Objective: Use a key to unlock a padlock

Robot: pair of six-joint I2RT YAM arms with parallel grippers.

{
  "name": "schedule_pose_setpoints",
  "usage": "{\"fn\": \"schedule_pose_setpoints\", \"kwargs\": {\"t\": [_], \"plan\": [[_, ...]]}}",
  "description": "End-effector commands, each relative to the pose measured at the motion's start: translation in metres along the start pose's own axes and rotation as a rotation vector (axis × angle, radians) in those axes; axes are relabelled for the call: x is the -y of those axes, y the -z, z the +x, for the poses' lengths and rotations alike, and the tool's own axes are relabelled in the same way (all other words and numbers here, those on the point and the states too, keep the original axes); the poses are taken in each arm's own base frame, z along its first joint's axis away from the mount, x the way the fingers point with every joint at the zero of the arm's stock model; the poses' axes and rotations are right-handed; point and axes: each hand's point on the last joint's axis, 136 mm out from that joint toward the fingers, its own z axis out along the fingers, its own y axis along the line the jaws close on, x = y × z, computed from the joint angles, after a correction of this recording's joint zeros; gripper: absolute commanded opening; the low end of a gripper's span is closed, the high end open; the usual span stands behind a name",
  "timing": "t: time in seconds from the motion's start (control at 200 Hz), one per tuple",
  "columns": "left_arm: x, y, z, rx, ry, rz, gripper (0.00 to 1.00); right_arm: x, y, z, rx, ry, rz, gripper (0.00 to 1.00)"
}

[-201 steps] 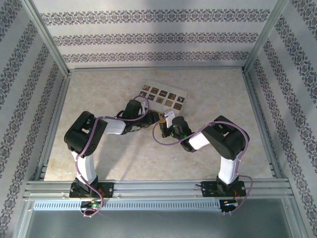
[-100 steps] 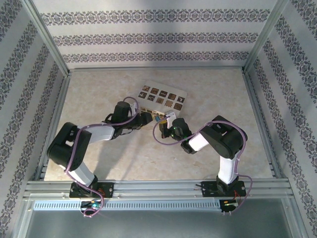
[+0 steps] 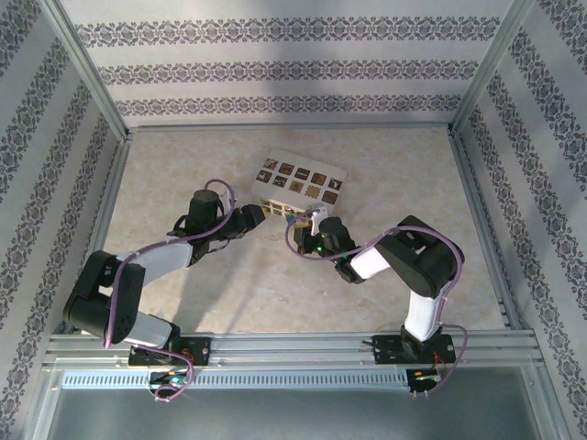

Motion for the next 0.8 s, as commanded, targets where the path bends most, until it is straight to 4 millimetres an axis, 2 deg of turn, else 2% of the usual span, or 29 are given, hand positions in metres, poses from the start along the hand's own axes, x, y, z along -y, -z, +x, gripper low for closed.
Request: {"fn": "schedule_pose_setpoints", "kwargs": {"t": [0.0, 0.365, 0.795], "plan": [[-0.008, 0.006, 0.0, 0.006, 0.013, -0.019, 0.53, -0.017, 0.003, -0.01, 0.0, -0.087, -0.05, 0.0], [-0.007, -0.004, 0.0, -0.001, 0.056, 0.023, 0.51, -0.031, 0.004, -0.011, -0.032, -0.281, -0.11, 0.0], [-0.004, -0.029, 0.001, -0.036, 0.115, 0.105, 0.48, -0.034, 0.006, -0.018, -0.024, -0.381, -0.123, 0.0]]}}
